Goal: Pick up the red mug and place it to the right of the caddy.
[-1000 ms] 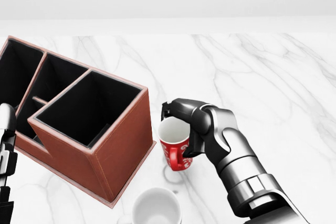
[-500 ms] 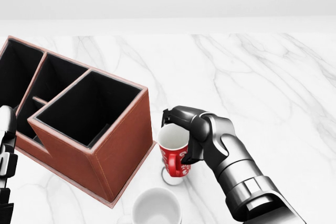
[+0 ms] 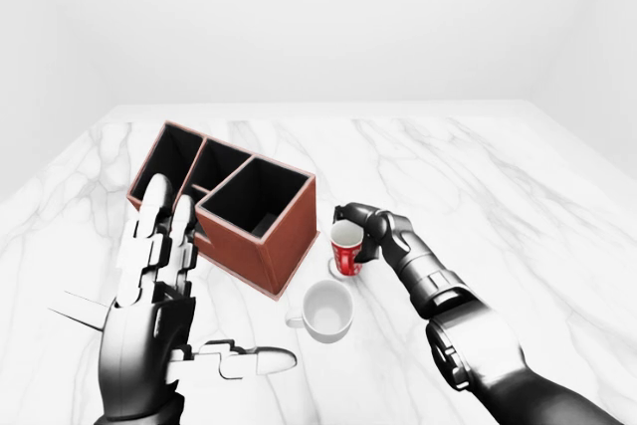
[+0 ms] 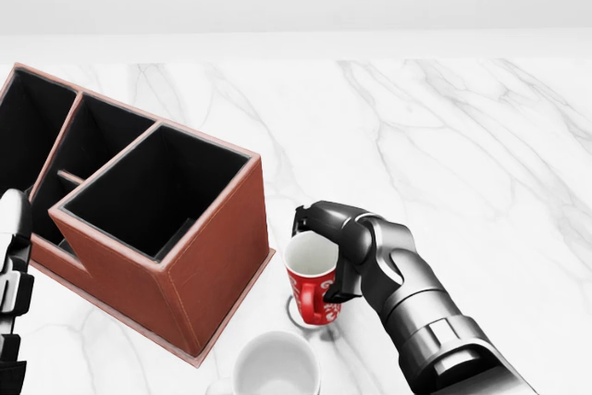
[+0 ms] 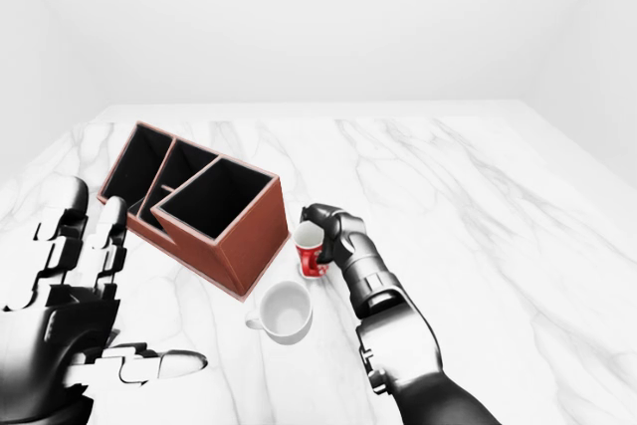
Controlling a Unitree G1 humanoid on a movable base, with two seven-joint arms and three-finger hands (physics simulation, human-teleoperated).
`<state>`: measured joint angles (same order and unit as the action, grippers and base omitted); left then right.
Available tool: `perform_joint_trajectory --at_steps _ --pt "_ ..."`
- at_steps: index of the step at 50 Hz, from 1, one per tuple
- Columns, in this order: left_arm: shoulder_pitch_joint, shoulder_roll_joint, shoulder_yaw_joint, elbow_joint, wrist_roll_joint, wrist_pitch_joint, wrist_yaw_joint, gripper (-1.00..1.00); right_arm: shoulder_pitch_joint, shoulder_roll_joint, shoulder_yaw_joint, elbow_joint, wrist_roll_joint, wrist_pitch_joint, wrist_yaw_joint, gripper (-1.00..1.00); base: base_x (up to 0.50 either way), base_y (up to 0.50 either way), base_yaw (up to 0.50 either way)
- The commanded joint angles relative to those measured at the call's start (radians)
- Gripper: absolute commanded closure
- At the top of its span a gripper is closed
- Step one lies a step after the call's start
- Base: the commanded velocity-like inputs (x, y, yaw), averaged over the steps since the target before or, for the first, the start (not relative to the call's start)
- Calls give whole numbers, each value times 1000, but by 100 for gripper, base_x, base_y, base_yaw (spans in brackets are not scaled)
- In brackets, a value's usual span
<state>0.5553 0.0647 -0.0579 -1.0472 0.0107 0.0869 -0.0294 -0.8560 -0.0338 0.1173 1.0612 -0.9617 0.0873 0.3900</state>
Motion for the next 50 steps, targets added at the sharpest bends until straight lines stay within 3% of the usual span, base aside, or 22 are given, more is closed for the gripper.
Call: perform_joint_trajectory --at_steps 1,14,30,42,50 --pt "8 2 -6 0 2 -6 1 -100 9 6 -3 32 -3 0 -37 100 0 0 0" --pt "7 6 -12 0 5 -5 6 -100 21 3 -3 63 3 0 -68 100 0 0 0" --pt "20 15 -6 0 -7 -22 9 -100 9 1 -9 105 16 0 -113 100 0 0 0" --pt "2 10 -16 0 6 -1 9 -100 -26 -5 -17 99 43 0 -119 100 0 0 0" --pt "9 10 -23 0 11 -8 8 -100 -52 -6 -26 100 62 0 -153 100 0 0 0"
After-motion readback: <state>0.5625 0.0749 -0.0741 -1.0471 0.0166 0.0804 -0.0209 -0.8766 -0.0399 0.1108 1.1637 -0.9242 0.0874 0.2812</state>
